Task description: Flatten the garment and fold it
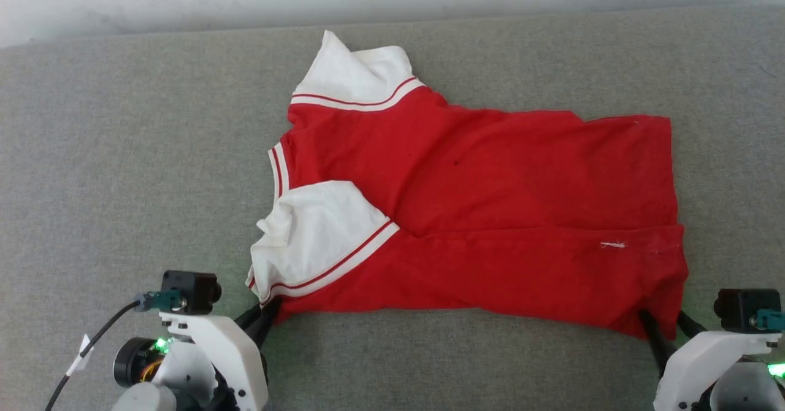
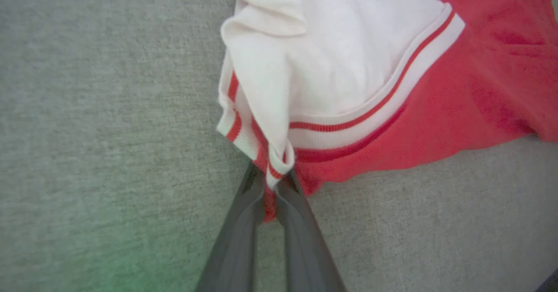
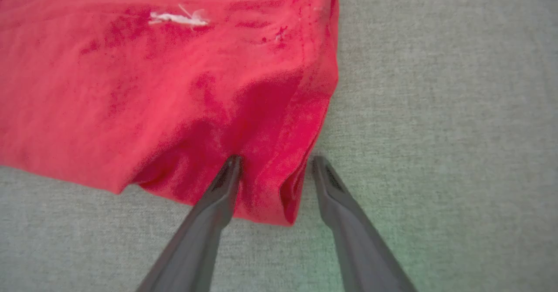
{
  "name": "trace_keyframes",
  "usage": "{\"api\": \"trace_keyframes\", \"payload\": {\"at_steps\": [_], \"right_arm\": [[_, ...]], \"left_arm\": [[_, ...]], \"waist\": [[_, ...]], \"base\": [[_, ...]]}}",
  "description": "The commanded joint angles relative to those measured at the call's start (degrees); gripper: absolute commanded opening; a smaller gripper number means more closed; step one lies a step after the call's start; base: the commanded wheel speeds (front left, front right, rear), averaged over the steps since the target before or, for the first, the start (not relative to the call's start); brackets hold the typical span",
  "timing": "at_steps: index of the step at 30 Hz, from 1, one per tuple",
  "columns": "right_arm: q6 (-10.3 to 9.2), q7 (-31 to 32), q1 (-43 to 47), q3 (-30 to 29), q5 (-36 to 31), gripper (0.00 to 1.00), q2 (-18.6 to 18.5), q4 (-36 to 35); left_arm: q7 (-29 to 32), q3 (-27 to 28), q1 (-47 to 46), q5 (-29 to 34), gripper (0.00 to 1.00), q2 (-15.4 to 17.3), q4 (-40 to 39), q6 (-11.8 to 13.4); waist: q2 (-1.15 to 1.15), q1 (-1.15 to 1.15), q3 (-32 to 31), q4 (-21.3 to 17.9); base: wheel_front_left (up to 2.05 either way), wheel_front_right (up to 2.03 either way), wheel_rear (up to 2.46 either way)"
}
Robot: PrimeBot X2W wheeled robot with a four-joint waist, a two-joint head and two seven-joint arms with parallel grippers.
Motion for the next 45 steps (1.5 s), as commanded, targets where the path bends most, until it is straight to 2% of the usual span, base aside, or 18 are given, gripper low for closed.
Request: {"api": "trace_keyframes", "payload": {"at_steps": [1,8,15,23,29,31,32,33,34,35,36,40,45], "right_arm": [[-0.04,0.94,-0.18,0.58,0.33,0.0,0.54,1.29],[-0.04,0.08,-1.92,1.0,1.18,0.0,-0.81,-2.33],[-0.04,2.59,1.03,-0.89,3.87,0.0,-2.64,-7.62],[-0.04,8.57,7.96,-4.46,6.09,0.0,-0.88,-10.99],[-0.04,10.76,10.48,-6.36,5.26,0.0,0.0,-12.36],[-0.04,10.54,10.2,-6.41,4.99,0.0,0.36,-12.29],[-0.04,10.21,9.91,-6.37,4.91,0.0,0.57,-12.28],[-0.04,9.81,9.59,-6.28,4.78,0.0,0.72,-12.26],[-0.04,9.81,9.59,-6.28,4.78,0.0,0.72,-12.26],[-0.04,9.36,9.25,-6.14,4.68,0.14,0.85,-12.29],[-0.04,8.71,8.88,-6.01,4.67,1.0,0.97,-12.45],[-0.04,5.72,7.34,-5.13,5.73,1.0,1.08,-14.08],[-0.04,-3.59,3.78,-5.24,3.85,1.0,-0.52,-17.54]], "left_arm": [[0.25,-0.55,-0.16,-0.19,0.0,-0.52,2.22,0.25],[-0.36,1.55,0.51,-1.62,0.0,0.07,-0.4,1.24],[0.47,3.27,6.33,-1.09,0.0,1.32,-8.11,5.73],[2.43,3.42,18.09,-2.93,0.0,0.24,-14.62,10.54],[1.23,3.27,21.55,-4.97,0.0,-1.47,-15.24,10.42],[-0.42,3.48,20.52,-4.84,0.23,-2.15,-14.6,9.98],[-0.77,3.29,20.0,-4.78,0.4,-2.27,-14.14,9.58],[-1.29,3.24,19.36,-4.63,1.0,-2.38,-13.8,9.24],[-1.29,3.24,19.36,-4.63,1.0,-2.38,-13.8,9.24],[-1.98,3.41,18.72,-4.57,1.0,-2.62,-13.49,9.08],[-2.32,3.43,18.24,-4.63,1.0,-2.76,-13.24,8.82],[-4.8,4.83,16.88,-5.9,1.0,-3.26,-14.42,7.3],[-11.34,9.45,13.63,-5.18,1.0,-2.34,-20.21,5.58]], "waist": [[0.0,0.01,0.35,0.19],[0.0,0.01,0.38,-0.4],[0.0,0.01,-1.81,0.05],[0.0,0.01,-3.27,1.36],[0.0,0.01,-3.15,2.16],[0.0,0.01,-3.19,2.3],[0.0,0.01,-3.25,2.3],[0.0,0.01,-3.32,2.27],[0.0,0.01,-3.32,2.27],[0.0,0.01,-3.4,2.2],[0.0,0.01,-3.49,2.12],[0.0,0.01,-3.79,1.39],[0.0,0.01,-3.08,0.16]], "base": [[0.0,0.0,0.0],[0.0,0.0,0.0],[0.0,0.0,0.0],[0.0,0.0,0.0],[0.0,0.0,0.0],[0.0,0.0,0.0],[0.0,0.0,0.0],[0.0,0.0,0.0],[0.0,0.0,0.0],[0.0,0.0,0.0],[0.0,0.0,0.0],[0.0,0.0,0.0],[0.0,0.0,0.0]]}}
